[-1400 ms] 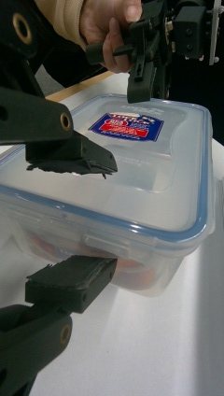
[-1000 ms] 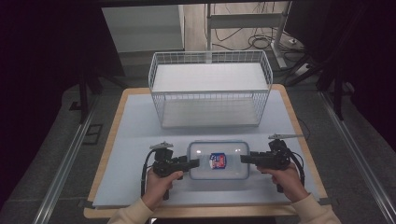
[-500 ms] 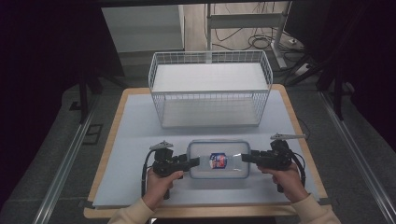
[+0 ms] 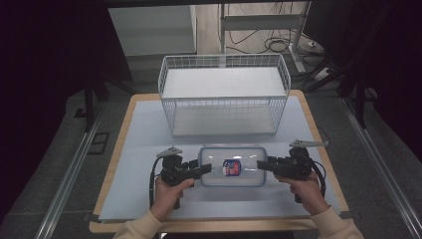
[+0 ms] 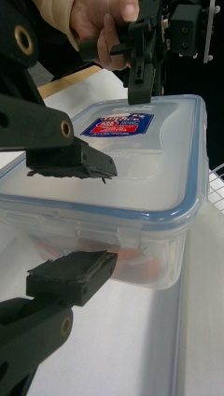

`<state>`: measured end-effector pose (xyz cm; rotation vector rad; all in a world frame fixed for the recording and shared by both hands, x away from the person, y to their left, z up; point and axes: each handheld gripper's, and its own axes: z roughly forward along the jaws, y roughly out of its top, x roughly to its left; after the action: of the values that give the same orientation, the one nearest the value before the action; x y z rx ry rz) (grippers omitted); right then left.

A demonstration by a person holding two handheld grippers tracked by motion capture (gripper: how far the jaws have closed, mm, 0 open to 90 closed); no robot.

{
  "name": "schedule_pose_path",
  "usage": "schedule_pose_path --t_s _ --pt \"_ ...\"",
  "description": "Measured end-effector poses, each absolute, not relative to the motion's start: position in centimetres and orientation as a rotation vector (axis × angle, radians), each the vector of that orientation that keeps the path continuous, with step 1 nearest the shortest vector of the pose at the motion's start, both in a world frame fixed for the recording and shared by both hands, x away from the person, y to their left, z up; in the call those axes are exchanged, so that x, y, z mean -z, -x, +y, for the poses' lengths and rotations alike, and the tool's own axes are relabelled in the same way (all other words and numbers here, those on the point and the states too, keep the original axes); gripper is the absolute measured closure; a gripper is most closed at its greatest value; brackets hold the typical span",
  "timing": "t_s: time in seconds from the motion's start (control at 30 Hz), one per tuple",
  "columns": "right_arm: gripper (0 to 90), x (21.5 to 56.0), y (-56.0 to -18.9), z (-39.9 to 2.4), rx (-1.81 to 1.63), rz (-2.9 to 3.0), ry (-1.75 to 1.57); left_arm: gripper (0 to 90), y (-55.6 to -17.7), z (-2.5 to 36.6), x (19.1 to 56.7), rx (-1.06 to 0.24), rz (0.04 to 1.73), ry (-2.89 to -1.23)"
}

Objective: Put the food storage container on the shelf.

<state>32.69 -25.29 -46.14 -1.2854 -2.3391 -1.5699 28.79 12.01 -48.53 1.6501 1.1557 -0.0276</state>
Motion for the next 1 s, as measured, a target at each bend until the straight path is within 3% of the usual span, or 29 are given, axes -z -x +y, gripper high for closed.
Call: schedule_pose_path --t_s 1.0 --pt "52.7 43.3 -33.6 -24.3 1.649 -2.384 1.224 42.2 -29.4 12.9 45.8 -0.029 1.132 -1.624"
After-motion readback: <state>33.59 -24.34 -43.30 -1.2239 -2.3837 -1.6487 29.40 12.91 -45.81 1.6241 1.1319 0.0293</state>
